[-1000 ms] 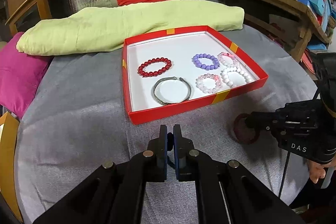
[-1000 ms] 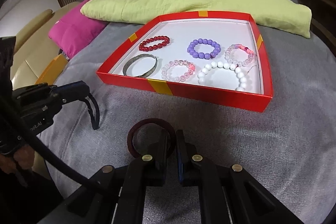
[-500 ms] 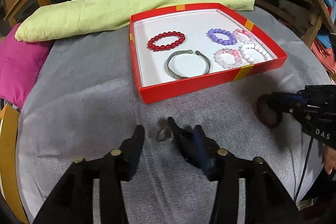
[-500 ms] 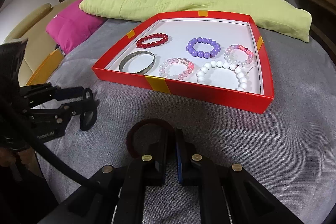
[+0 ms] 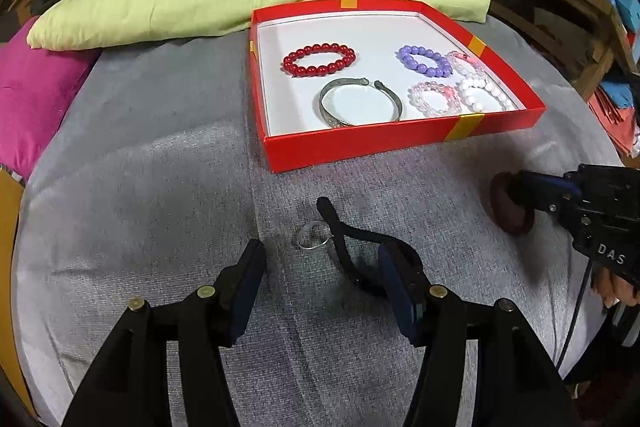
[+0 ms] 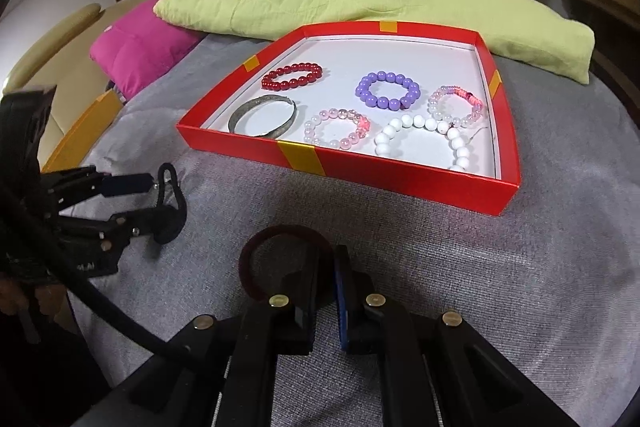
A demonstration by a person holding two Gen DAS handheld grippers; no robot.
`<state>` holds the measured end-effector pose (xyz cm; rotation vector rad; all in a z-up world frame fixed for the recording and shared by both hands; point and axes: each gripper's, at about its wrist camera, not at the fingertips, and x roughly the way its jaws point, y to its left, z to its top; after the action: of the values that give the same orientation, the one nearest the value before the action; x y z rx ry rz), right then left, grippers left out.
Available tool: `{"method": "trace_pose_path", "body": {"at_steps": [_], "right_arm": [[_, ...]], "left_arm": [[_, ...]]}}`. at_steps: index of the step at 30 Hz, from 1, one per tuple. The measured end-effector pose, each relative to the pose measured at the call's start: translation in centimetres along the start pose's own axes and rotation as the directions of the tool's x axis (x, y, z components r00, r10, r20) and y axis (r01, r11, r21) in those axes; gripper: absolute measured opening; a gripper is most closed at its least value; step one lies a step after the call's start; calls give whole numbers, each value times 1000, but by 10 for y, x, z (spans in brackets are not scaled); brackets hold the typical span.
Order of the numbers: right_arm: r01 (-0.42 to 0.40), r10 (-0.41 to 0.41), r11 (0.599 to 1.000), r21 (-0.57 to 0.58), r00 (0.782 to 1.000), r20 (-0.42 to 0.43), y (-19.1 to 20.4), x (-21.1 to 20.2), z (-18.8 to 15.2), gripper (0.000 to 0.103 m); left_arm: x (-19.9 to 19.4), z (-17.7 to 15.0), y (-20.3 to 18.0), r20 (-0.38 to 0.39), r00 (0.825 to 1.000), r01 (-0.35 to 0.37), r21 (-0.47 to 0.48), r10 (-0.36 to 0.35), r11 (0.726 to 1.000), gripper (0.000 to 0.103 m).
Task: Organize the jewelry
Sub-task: 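Grasp the black hair tie with the left tool, lifting it off the table, then carry the hair tie with the left tool while the right tool carries the ring over the box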
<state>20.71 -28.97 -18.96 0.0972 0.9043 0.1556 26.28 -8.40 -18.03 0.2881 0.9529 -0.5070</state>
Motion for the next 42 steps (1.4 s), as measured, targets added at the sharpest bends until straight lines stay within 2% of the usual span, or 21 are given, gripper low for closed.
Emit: {"method": "trace_pose_path", "body": {"at_steps": [3, 4, 6, 8, 11, 19, 23, 29, 33, 38, 42], "right_arm": [[-3, 3, 1000, 25, 1000, -2, -2, -2, -1, 10], [-1, 1, 999, 36, 1000, 0, -3, -3, -1, 10], [8, -8, 999, 40, 1000, 6, -2, -3, -2, 9], [24, -25, 999, 38, 1000, 13, 1, -4, -3, 9], [18, -20, 996, 83, 1000, 20, 0, -8, -6, 8], [0, -7, 970, 241, 1000, 26, -7, -26, -25, 8], [-9, 1, 957, 291, 1000, 29, -12, -35, -28, 8], [-5, -21, 943, 333, 997, 75, -21, -65, -24, 8], [19, -46, 933, 360, 997, 67, -29, -81, -19, 8], [36, -62, 933, 357, 996, 60, -34, -84, -12, 8], [-7, -18, 926, 377, 998, 64, -35, -81, -4, 8]], "left_arm": [[1, 1, -2, 13, 1000, -21, 1, 21, 1000, 55], [0, 1, -2, 22, 999, -36, -4, 36, 999, 48], [0, 3, 0, 29, 999, -19, -14, 20, 1000, 18], [1, 3, -3, 29, 999, -18, -19, 19, 1000, 16], [-2, 0, -15, 38, 999, -32, 26, 31, 999, 9], [-12, -11, -26, 32, 999, 20, 15, -20, 1000, 8], [-26, -17, -34, 59, 997, 49, 8, -50, 999, 8], [-40, -10, -51, 132, 987, 82, 30, -86, 996, 8], [-47, 0, -57, 181, 976, 113, 33, -118, 993, 8], [-47, 11, -59, 205, 971, 114, 37, -119, 993, 8], [-50, 14, -51, 229, 967, 112, 22, -114, 993, 8]]}}
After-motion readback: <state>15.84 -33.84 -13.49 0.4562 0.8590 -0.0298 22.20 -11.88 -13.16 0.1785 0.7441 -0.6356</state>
